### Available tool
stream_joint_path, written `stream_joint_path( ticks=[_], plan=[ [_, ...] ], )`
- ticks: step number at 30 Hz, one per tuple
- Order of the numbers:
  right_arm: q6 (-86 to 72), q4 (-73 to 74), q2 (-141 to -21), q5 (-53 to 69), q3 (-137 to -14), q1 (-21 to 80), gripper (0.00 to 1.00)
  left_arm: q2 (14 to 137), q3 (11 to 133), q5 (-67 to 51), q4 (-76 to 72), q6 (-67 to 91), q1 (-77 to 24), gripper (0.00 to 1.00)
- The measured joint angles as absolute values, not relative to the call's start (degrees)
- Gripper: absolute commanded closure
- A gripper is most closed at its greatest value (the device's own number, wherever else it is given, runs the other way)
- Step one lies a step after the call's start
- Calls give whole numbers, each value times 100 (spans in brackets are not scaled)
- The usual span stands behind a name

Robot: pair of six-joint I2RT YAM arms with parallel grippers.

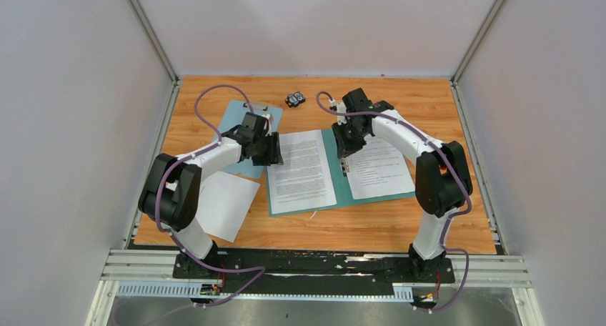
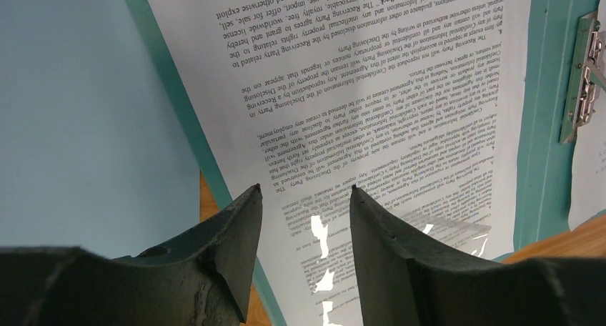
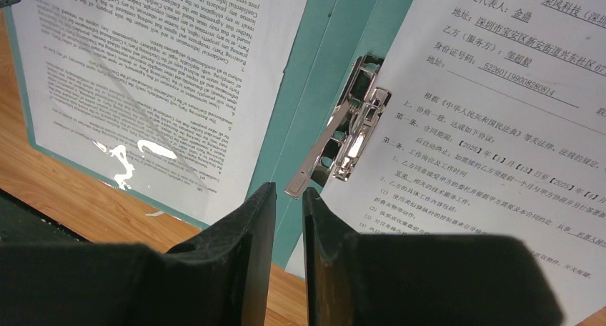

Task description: Put the files into the folder

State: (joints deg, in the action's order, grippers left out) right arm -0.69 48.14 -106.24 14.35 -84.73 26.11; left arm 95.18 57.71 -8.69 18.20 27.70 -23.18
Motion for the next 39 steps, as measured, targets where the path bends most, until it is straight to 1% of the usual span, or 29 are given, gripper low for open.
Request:
stream_joint_path(
  ticks=[7, 24, 33, 39],
  plan=[
    [-99, 4928, -10691, 1337, -8552, 2606, 82, 9520, 5763, -871, 1815, 2766, -2318, 44],
    [-78, 5035, -10879, 1339, -8593, 2606, 85, 9520, 5763, -873, 1813, 2727, -2318, 44],
    [-75, 5061, -10899, 1358, -8606, 2606, 84, 9520, 5734, -871, 1789, 2711, -2318, 44],
    [-78, 5203, -10956, 1356, -8840, 2611, 83, 9520, 5710, -871, 1756, 2711, -2318, 45]
  ],
)
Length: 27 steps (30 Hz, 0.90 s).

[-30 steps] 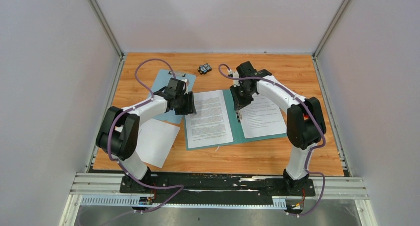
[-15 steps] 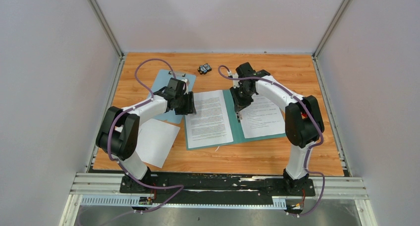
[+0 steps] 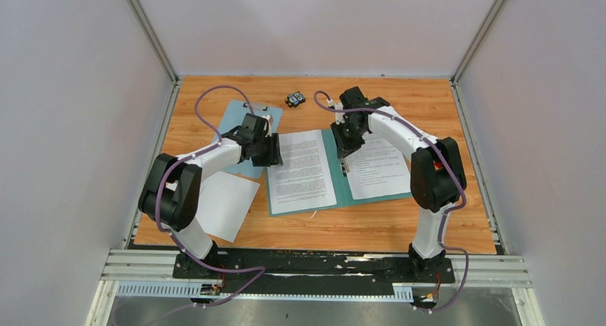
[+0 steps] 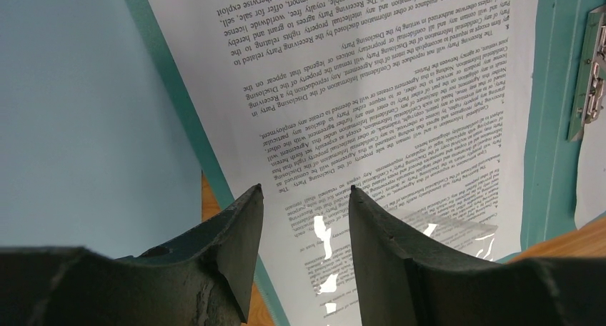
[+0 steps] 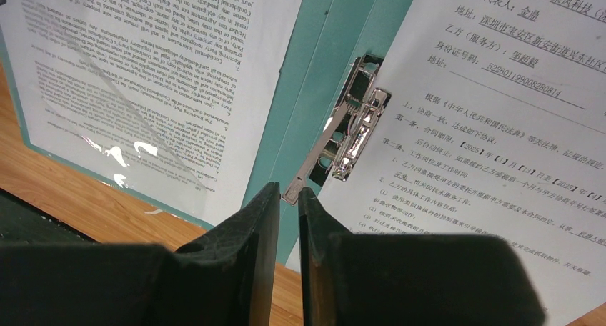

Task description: Put the files into the folder

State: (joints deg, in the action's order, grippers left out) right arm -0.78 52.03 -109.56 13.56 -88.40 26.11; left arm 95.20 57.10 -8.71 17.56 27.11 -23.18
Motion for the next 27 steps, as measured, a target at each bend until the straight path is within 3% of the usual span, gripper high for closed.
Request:
stream_joint_path(
  ticks=[27],
  plan=[
    [-75, 5441, -11220, 1192, -9011, 2700, 89, 9520, 5640, -871, 1730, 2711, -2318, 45]
  ],
)
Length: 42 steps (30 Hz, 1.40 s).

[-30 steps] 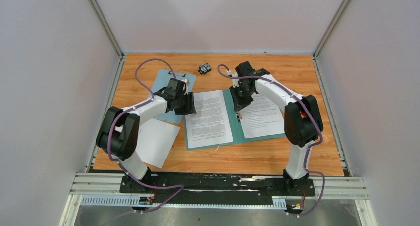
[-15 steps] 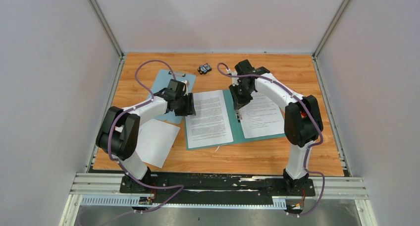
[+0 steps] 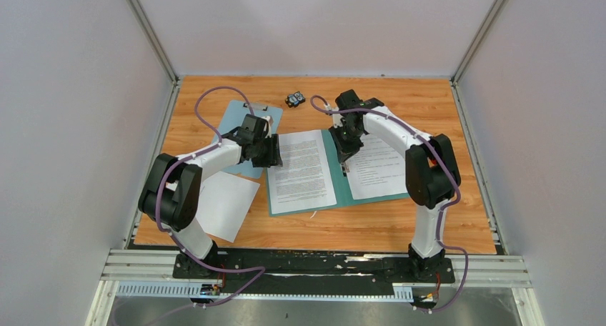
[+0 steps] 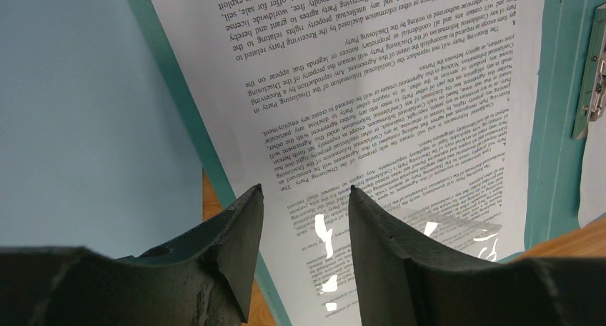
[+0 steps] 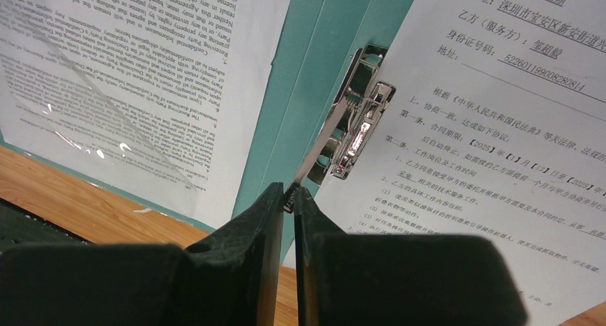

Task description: Put the files into the folder

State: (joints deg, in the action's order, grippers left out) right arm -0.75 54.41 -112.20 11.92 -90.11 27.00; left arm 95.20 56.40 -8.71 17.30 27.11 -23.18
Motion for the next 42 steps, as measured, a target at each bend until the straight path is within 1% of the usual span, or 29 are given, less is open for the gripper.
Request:
stream_joint_path(
  ticks=[18, 29, 37, 42],
  plan=[
    [-51, 5461, -11253, 989, -8879, 2727, 92, 9570, 5640, -871, 1732, 2714, -2318, 45],
    [56, 5446, -11253, 902, -8748, 2731, 91, 9596, 5640, -871, 1730, 2716, -2318, 46],
    [54, 5592, -11286, 858, -9395, 2731, 90, 9605, 5640, -871, 1730, 2720, -2318, 46],
    [54, 5660, -11292, 858, -9445, 2731, 89, 9607, 5640, -873, 1730, 2727, -2318, 46]
  ],
)
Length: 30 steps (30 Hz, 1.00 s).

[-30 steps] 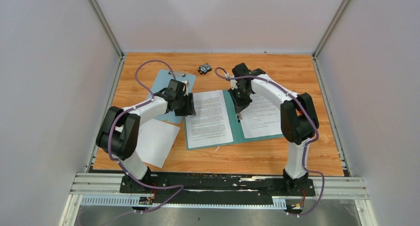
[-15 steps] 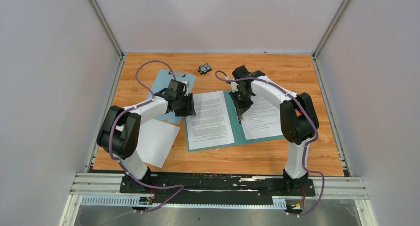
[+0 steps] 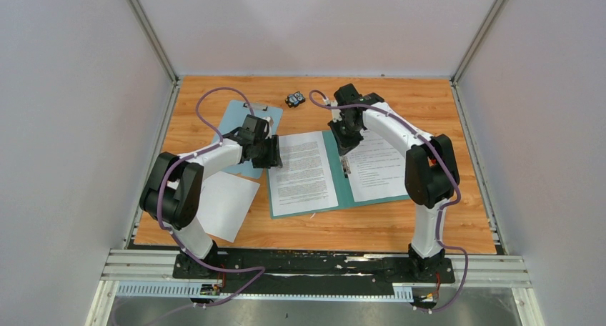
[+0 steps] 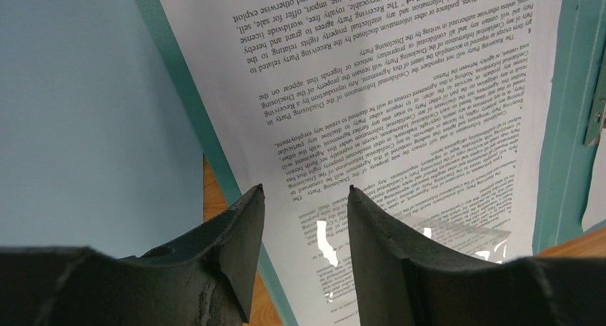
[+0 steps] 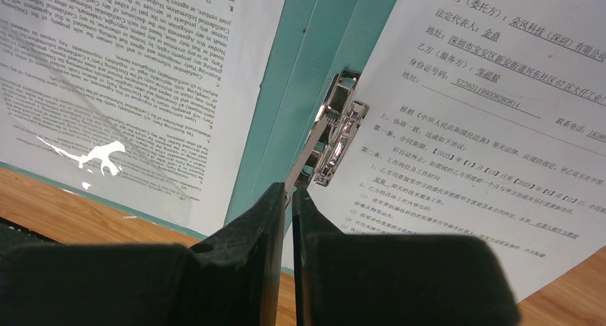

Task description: Put the files into the folder

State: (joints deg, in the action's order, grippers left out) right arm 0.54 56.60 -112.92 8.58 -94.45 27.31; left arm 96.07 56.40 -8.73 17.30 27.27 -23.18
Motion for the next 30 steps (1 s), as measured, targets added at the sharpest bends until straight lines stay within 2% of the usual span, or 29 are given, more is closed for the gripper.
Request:
stream_joint_path(
  ticks=[30],
  plan=[
    [128, 5977, -11367, 517, -9356, 3013, 92, 9662, 5640, -893, 1702, 2738, -2318, 46]
  ],
)
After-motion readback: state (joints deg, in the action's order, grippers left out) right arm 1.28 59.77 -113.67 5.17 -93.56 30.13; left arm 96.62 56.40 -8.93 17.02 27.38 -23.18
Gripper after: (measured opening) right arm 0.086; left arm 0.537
